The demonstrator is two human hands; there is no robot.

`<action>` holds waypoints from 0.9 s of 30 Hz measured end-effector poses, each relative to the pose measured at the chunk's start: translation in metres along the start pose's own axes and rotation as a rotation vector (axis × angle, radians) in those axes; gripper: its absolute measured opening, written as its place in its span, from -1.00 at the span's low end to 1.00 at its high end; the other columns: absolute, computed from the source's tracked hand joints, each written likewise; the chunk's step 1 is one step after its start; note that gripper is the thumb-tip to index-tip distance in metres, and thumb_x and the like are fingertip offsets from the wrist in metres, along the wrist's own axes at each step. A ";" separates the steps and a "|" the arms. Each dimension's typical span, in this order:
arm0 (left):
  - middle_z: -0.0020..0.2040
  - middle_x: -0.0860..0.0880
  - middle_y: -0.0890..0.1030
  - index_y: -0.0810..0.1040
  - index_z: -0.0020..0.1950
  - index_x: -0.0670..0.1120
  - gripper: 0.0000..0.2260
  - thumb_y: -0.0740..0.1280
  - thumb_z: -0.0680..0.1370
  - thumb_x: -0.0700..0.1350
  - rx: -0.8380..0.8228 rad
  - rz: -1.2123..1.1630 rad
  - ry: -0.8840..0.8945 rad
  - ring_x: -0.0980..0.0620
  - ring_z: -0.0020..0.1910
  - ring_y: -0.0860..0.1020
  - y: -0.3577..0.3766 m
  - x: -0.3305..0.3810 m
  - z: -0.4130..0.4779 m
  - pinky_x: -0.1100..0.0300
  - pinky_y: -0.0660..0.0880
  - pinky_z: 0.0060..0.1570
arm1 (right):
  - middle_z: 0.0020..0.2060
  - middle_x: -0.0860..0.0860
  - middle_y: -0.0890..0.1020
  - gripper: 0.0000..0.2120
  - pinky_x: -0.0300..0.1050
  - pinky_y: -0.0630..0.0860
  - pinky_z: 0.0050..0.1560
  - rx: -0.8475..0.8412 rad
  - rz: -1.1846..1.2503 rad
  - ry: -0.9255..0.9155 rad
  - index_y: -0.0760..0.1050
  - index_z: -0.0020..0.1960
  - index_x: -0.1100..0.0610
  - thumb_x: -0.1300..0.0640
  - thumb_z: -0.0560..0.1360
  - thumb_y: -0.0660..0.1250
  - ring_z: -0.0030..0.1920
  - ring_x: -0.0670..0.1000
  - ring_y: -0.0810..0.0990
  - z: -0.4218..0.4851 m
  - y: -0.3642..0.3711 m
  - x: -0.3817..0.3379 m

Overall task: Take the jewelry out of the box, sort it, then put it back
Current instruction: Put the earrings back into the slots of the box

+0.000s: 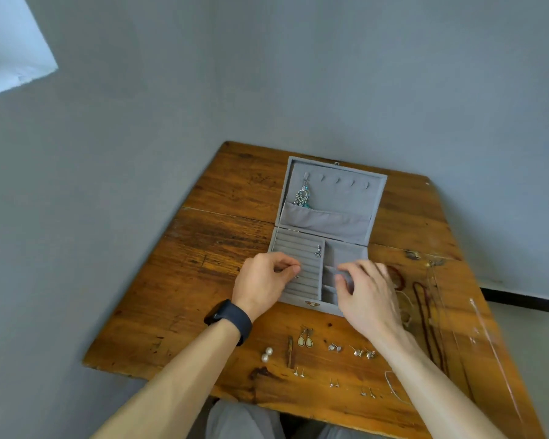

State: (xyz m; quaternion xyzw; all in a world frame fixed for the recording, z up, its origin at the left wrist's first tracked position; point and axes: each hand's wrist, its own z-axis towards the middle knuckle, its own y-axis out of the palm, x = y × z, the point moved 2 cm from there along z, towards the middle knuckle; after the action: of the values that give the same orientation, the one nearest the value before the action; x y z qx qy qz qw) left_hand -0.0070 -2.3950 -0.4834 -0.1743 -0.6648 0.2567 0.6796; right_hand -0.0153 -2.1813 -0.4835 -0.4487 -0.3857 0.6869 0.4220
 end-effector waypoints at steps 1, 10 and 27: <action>-0.05 0.20 0.69 0.70 0.04 0.14 -0.89 0.43 0.55 0.07 -0.002 0.040 0.016 0.26 -0.02 0.60 0.000 0.005 0.004 0.14 0.61 0.05 | 0.10 0.02 0.62 -0.76 -0.05 0.47 0.07 0.026 -0.008 -0.002 0.63 0.15 0.11 0.05 0.54 0.36 0.13 0.07 0.49 -0.010 0.003 0.004; -0.08 0.11 0.70 0.71 0.01 0.09 -0.90 0.45 0.54 0.04 -0.087 0.235 -0.004 0.13 -0.06 0.63 0.021 0.038 0.057 0.11 0.63 0.00 | 0.46 0.14 0.41 -0.59 0.09 0.25 0.51 0.010 0.087 0.011 0.43 0.41 0.21 0.03 0.68 0.08 0.55 0.11 0.21 -0.031 0.022 0.006; -0.15 0.10 0.66 0.71 -0.04 0.07 -0.96 0.46 0.54 -0.02 -0.133 0.263 -0.123 0.19 -0.15 0.59 0.034 0.040 0.090 0.33 0.48 -0.22 | 0.57 0.03 0.22 -0.51 0.19 0.18 0.52 -0.123 0.132 0.054 0.19 0.57 0.11 -0.02 0.69 -0.01 0.61 0.01 -0.03 -0.031 0.022 0.010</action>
State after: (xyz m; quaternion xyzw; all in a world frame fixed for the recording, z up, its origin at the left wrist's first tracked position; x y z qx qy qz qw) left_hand -0.1008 -2.3539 -0.4655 -0.2883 -0.6921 0.3088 0.5853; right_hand 0.0066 -2.1747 -0.5153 -0.5166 -0.3852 0.6758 0.3579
